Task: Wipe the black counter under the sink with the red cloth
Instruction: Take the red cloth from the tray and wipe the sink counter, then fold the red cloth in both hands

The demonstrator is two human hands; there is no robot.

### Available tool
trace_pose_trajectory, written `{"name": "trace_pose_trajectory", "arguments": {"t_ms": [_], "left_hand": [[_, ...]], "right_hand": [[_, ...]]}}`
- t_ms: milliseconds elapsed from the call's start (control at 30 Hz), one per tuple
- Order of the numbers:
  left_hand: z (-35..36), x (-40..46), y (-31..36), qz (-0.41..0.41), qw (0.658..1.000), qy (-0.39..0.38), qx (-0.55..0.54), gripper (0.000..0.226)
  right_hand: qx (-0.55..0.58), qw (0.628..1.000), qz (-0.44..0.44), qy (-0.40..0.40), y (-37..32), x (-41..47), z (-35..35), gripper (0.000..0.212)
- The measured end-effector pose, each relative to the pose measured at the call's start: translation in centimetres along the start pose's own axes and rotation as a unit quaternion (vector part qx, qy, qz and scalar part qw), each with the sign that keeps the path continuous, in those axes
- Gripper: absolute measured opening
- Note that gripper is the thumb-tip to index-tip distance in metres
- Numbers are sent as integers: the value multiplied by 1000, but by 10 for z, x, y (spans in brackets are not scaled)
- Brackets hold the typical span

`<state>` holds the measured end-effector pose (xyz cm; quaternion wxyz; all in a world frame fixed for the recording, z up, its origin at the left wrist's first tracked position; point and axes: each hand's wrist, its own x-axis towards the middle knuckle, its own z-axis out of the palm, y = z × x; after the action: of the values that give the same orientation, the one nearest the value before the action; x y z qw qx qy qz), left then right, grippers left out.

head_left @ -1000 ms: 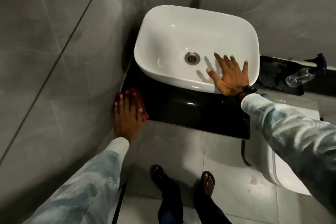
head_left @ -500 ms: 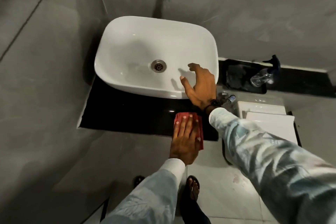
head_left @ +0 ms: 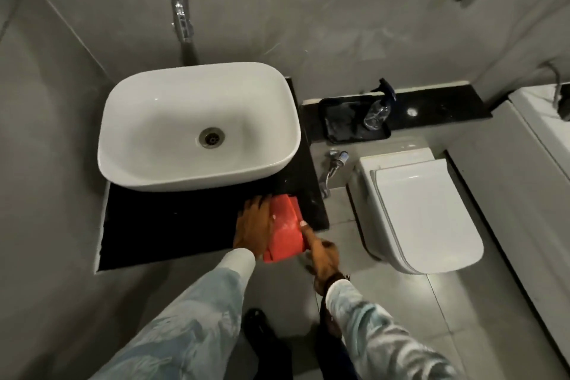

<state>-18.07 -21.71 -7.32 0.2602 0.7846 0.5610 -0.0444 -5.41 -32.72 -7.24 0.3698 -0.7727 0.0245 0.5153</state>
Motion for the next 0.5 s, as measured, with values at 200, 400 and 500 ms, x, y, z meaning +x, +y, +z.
{"name": "trace_pose_trajectory", "arguments": {"t_ms": [200,400,500], "left_hand": [[-19,4,5,-42,997,0,-58,52],[-29,1,24,-52,975,-70,-203,29],[-29,3,51,-38,958,-105,-264,17]], "right_hand": [[18,984,74,-164,12,-14,14,47],[-9,990,55,-130,-5,-21,-26,27],[11,994,28,-104,-25,-23,-58,26]]}}
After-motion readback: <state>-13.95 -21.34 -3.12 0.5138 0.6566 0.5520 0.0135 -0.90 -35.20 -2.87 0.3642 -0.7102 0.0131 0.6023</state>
